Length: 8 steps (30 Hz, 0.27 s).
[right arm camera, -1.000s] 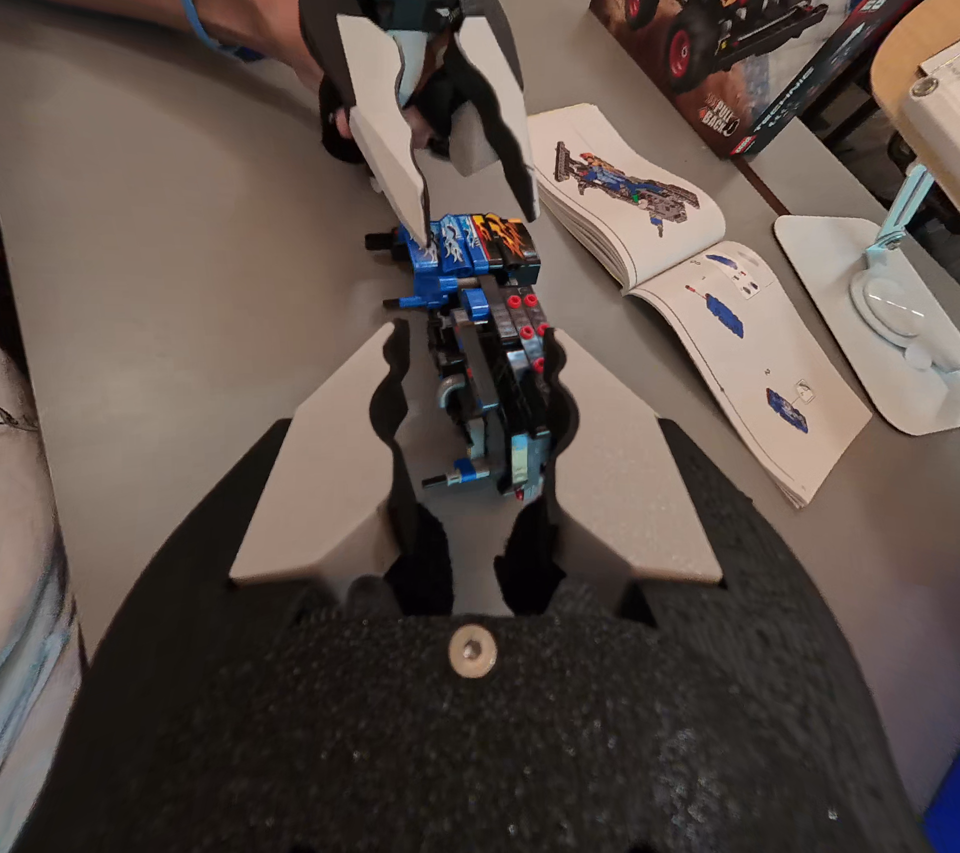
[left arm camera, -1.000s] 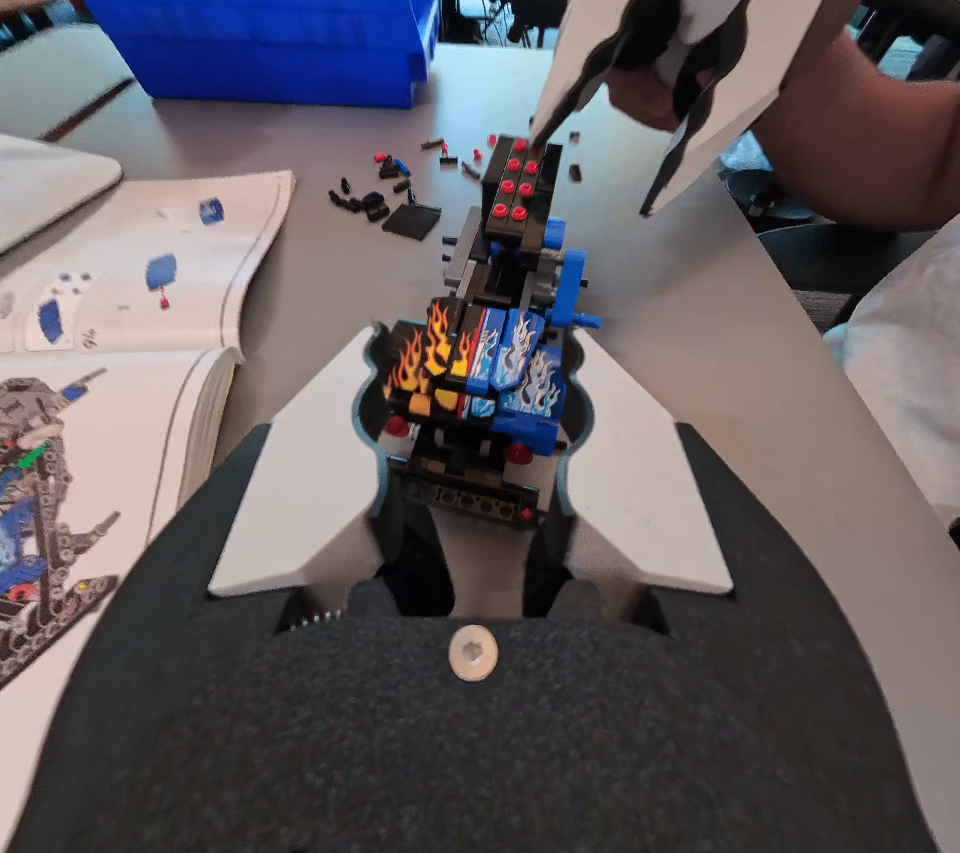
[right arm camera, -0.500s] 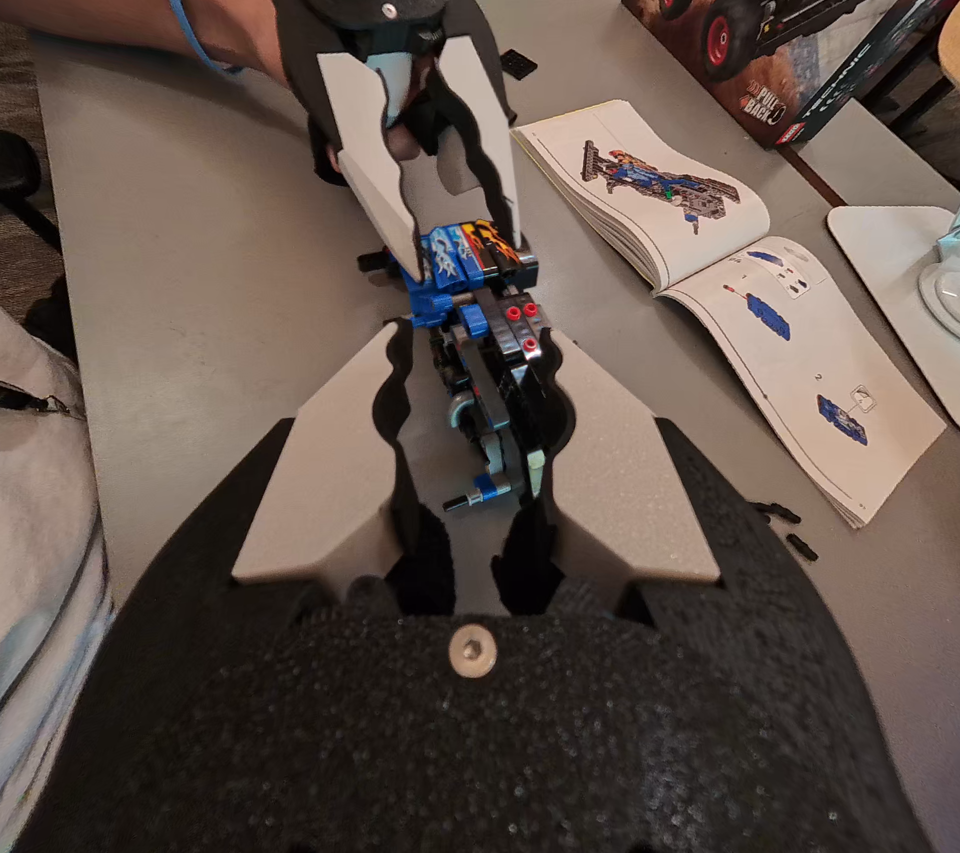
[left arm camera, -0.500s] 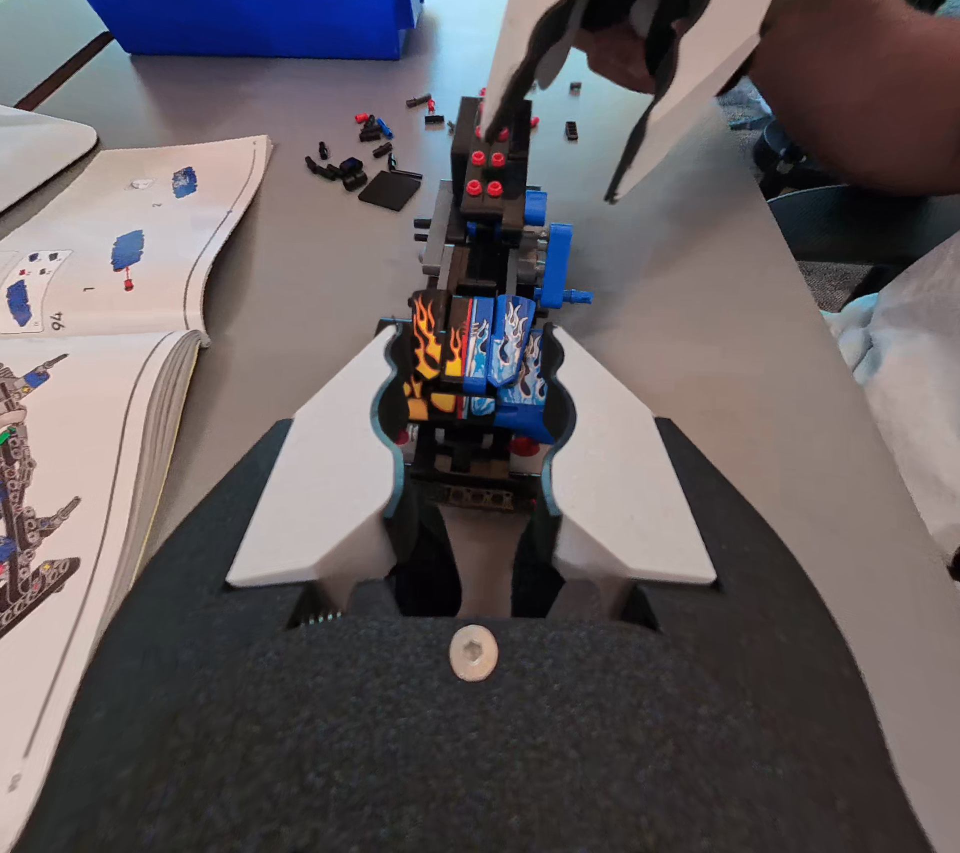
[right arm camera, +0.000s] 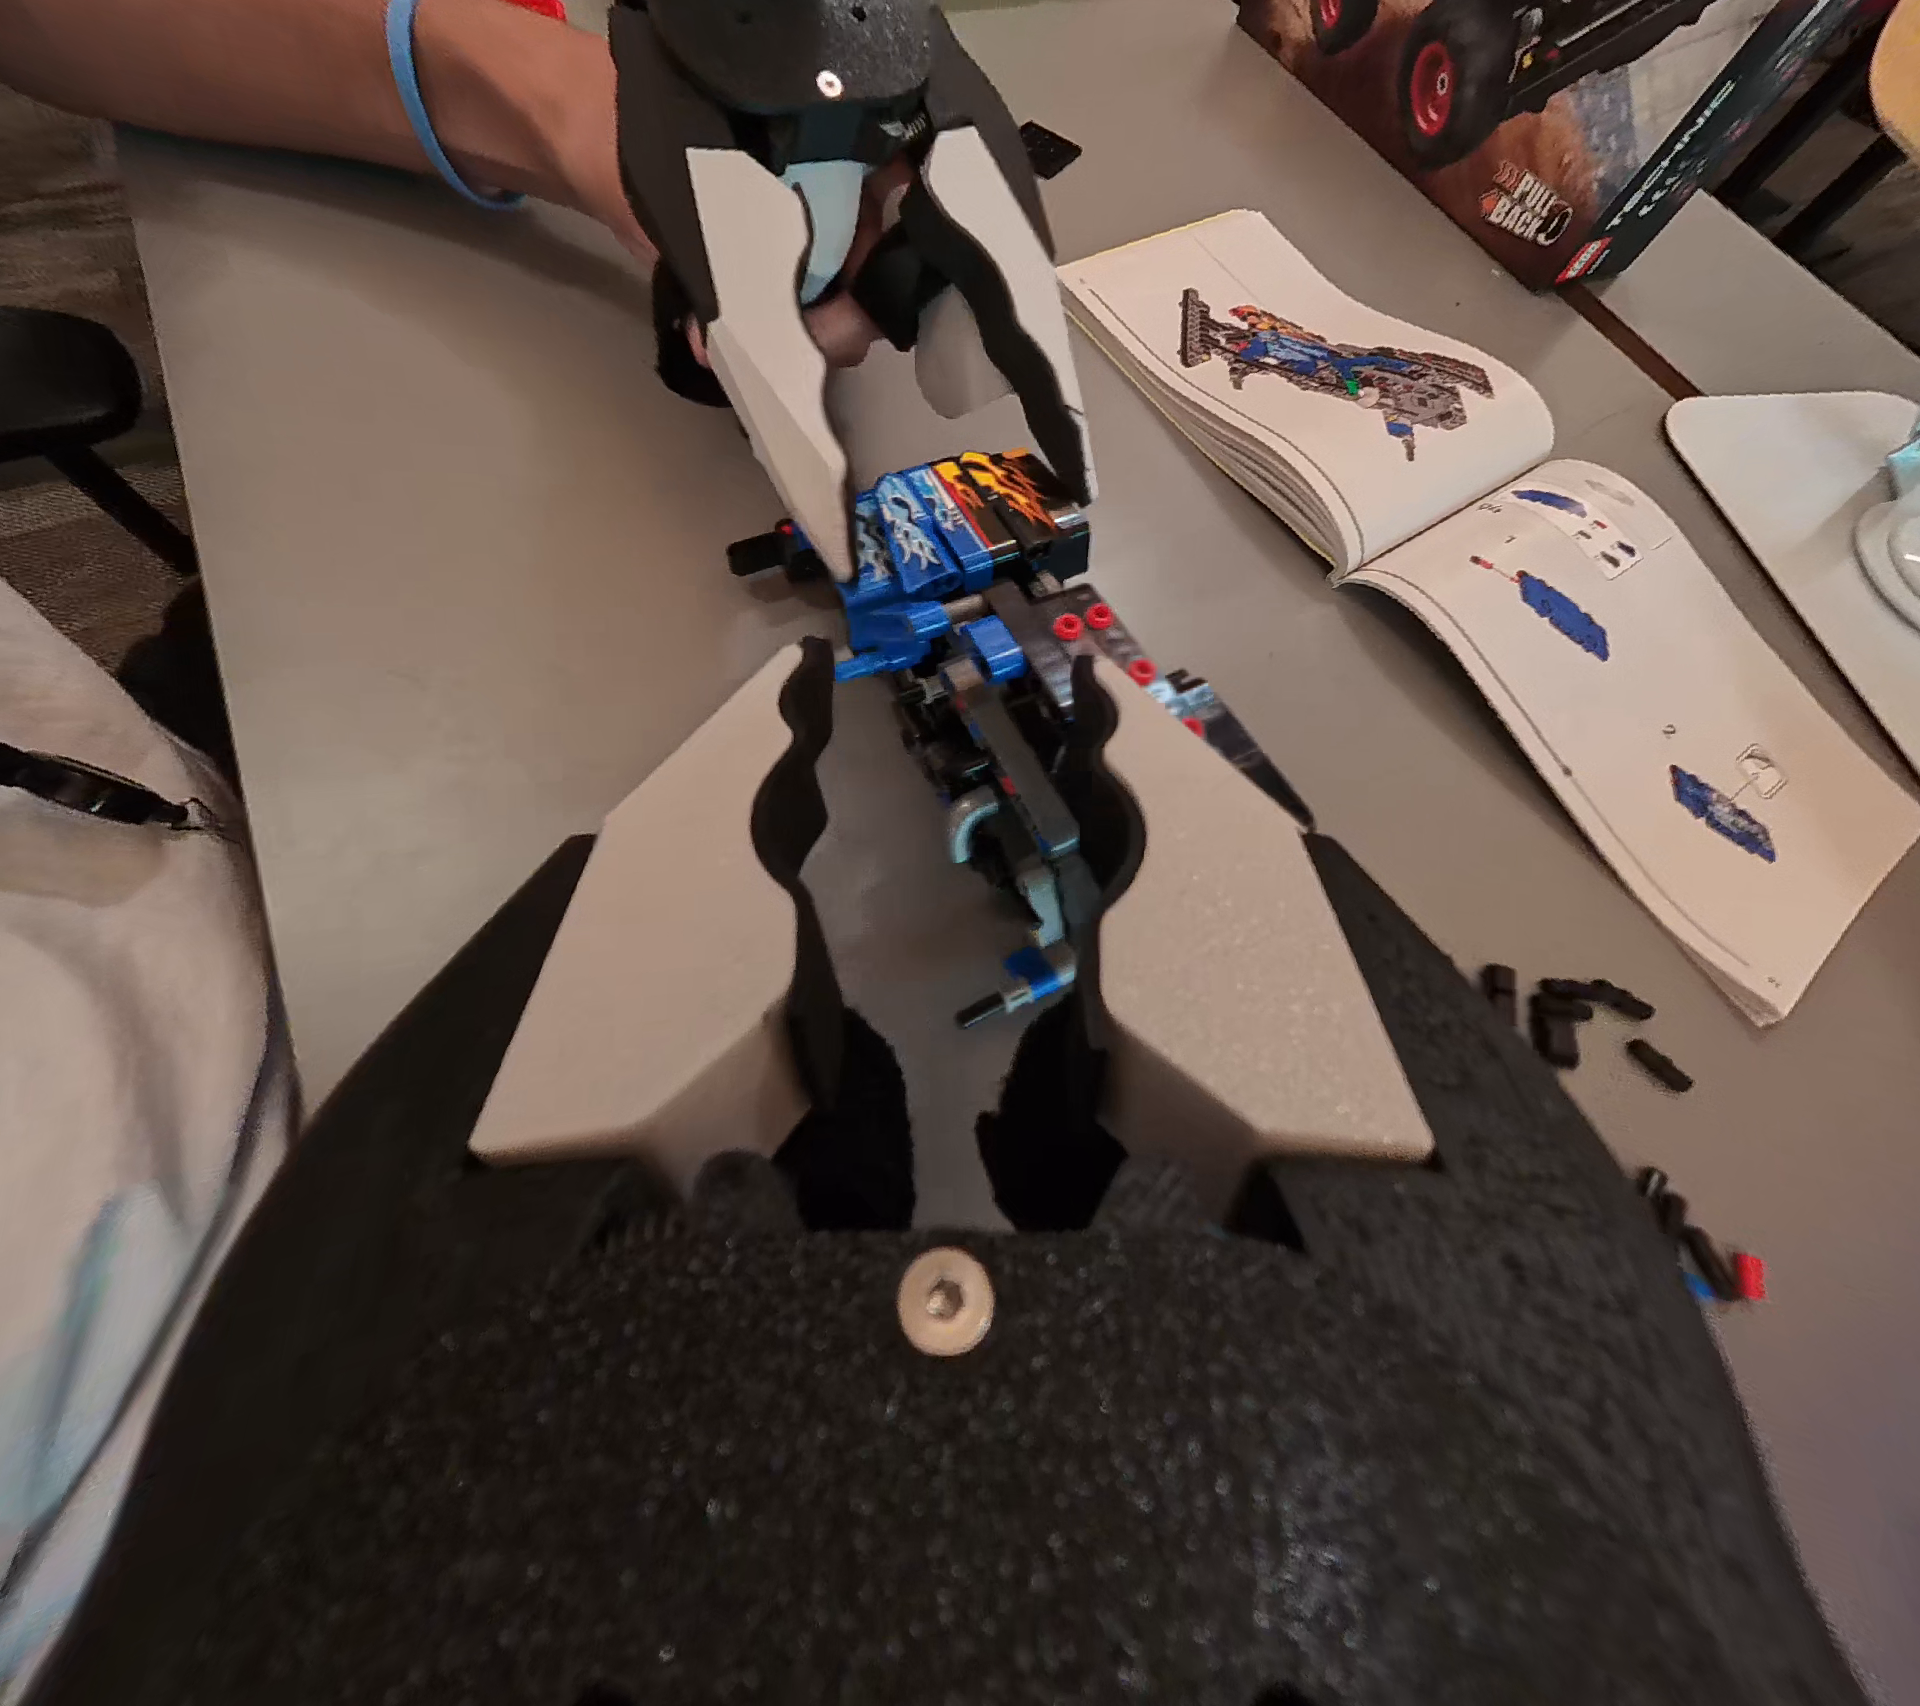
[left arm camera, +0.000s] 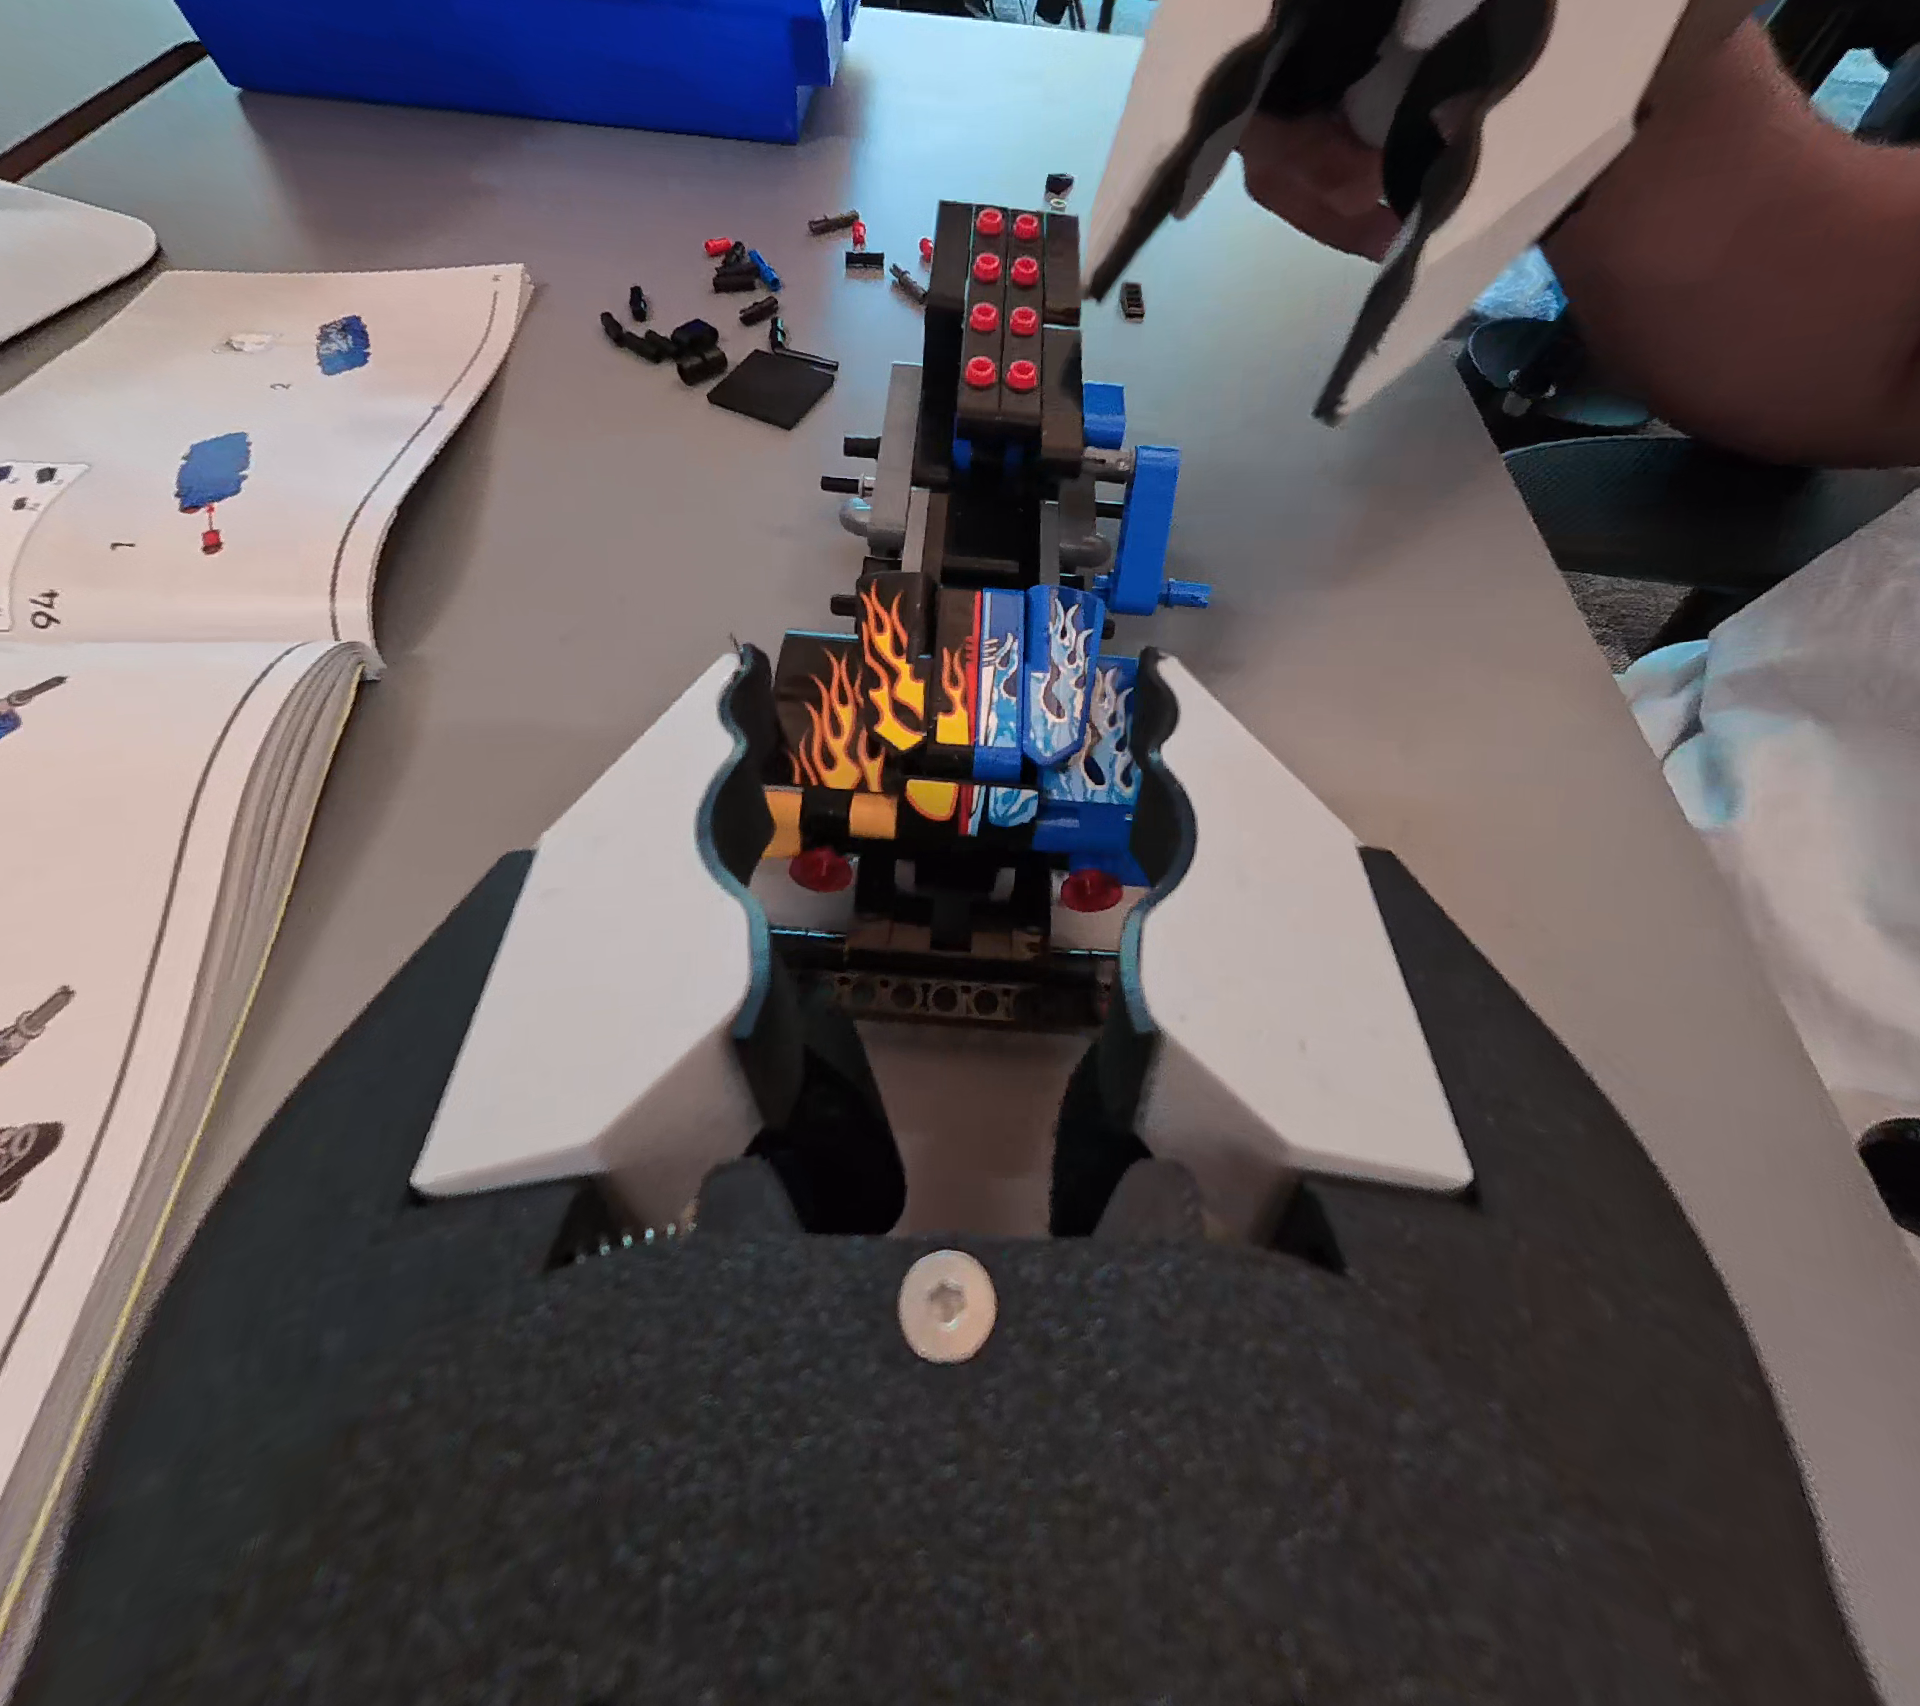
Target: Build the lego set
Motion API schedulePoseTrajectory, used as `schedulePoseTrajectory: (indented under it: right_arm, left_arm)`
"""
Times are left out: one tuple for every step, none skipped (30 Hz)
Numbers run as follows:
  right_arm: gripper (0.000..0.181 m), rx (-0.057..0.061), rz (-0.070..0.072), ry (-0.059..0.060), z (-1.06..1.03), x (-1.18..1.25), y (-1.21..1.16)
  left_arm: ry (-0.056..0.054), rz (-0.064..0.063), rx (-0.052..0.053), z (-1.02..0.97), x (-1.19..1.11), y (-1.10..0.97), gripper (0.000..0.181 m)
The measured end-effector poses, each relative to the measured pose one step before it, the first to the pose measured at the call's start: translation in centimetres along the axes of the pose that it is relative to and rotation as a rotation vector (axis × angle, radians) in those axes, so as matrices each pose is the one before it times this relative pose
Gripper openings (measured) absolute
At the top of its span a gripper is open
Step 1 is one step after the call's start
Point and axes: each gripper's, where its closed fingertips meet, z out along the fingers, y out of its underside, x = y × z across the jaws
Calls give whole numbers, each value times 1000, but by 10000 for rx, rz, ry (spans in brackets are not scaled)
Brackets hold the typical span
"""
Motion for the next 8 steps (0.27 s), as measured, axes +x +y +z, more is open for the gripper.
schedulePoseTrajectory:
  right_arm:
    - [46, -83, -30, 54, 50, -521, 225]
    - [46, -158, -151, 14, 87, -610, 345]
    - [46, -135, -194, 42, 88, -515, 301]
    - [46, -111, -216, 89, 99, -294, 258]
    - [46, -126, -220, 201, 87, 73, 174]
    - [46, -125, -211, 200, 68, 235, 70]
    - [47, -113, -178, 93, 35, 168, -53]
    - [51, -33, -144, -81, 20, -58, -280]
  left_arm:
    - [-37, 60, 6, 12, -1, -26, 67]
    - [-20, 20, -3, 18, 6, -12, 67]
    - [-13, 9, 4, 23, 3, -2, 67]
    - [-4, 9, 18, 5, 2, -10, 67]
    - [2, -22, 15, 8, -17, -1, 68]
    - [11, -44, 6, 16, -19, 15, 68]
    - [19, -36, 1, 16, -7, 9, 68]
    - [15, -11, -4, 5, 6, 11, 68]
